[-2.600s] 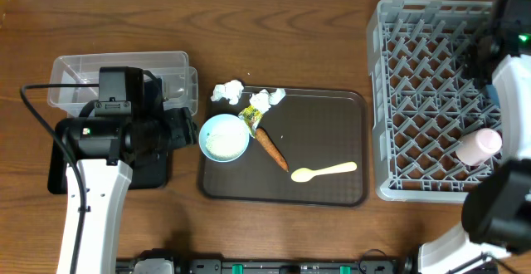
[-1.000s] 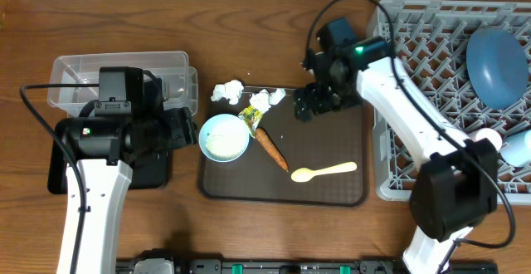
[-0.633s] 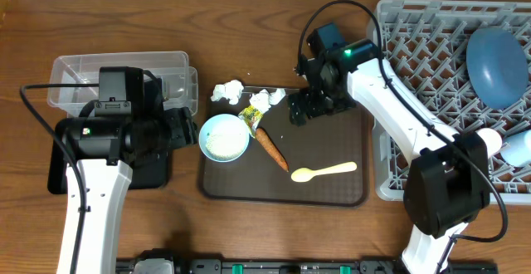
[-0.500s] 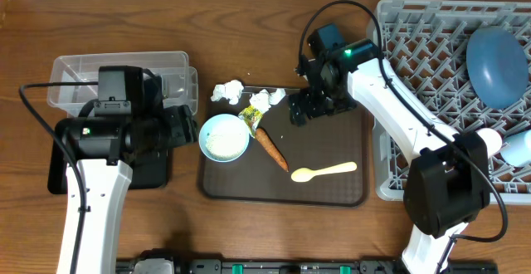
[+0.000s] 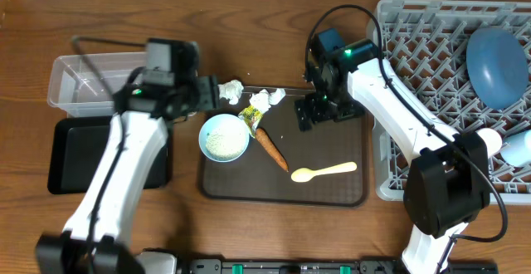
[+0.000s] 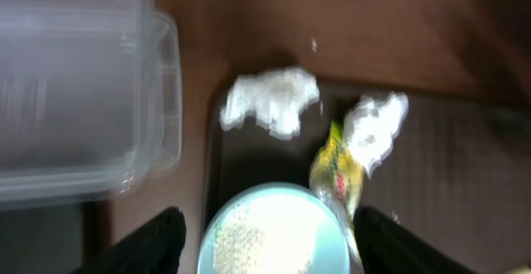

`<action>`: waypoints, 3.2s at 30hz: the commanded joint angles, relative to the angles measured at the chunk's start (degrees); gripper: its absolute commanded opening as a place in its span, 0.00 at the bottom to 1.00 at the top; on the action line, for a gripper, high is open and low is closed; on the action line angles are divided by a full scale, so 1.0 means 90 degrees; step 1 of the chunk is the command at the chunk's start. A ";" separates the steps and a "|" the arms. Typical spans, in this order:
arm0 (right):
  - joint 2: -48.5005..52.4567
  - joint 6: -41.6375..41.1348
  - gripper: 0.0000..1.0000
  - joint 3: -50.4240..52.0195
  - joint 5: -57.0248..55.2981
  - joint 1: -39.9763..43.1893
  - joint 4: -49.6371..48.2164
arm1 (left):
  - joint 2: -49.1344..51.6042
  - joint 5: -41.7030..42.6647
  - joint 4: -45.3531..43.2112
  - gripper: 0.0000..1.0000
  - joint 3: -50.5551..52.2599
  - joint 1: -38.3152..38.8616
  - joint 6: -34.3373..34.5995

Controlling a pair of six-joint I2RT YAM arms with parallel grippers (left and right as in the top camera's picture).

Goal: Sort waste into correct bins and load items into the dishwasher rack
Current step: 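Grasp a white tissue with the left gripper and drop it in the clear bin, then grasp the yellow snack wrapper with the left gripper and carry it to the bin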

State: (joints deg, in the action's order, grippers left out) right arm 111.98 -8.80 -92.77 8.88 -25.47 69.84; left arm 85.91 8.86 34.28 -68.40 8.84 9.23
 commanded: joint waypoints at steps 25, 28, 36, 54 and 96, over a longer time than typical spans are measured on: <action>0.0073 -0.0333 0.99 0.0015 -0.0058 -0.0049 0.0143 | 0.2854 -0.0561 -0.1977 0.54 -0.0121 0.0522 -0.0211; 0.0073 -0.0333 0.99 0.0015 -0.0058 -0.0049 0.0143 | 0.2849 -0.0561 -0.1991 0.27 -0.0124 0.0563 -0.0211; 0.0073 -0.0330 0.99 0.0015 -0.0058 -0.0049 0.0148 | 0.2358 -0.0571 -0.1824 0.21 -0.0126 0.0542 -0.0214; 0.0073 -0.0333 0.99 0.0015 -0.0056 -0.0049 0.0153 | 0.0578 -0.1042 -0.1974 0.31 -0.0134 -0.1566 -0.0151; -0.2222 -0.0588 0.99 0.0015 -0.0393 0.1537 0.0648 | 0.1139 0.0889 0.0668 0.59 -0.0039 0.1110 -0.0063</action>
State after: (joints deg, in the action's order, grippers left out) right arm 91.79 -14.85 -92.62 5.50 -11.94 75.55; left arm 95.39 17.65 40.07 -69.06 17.98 8.78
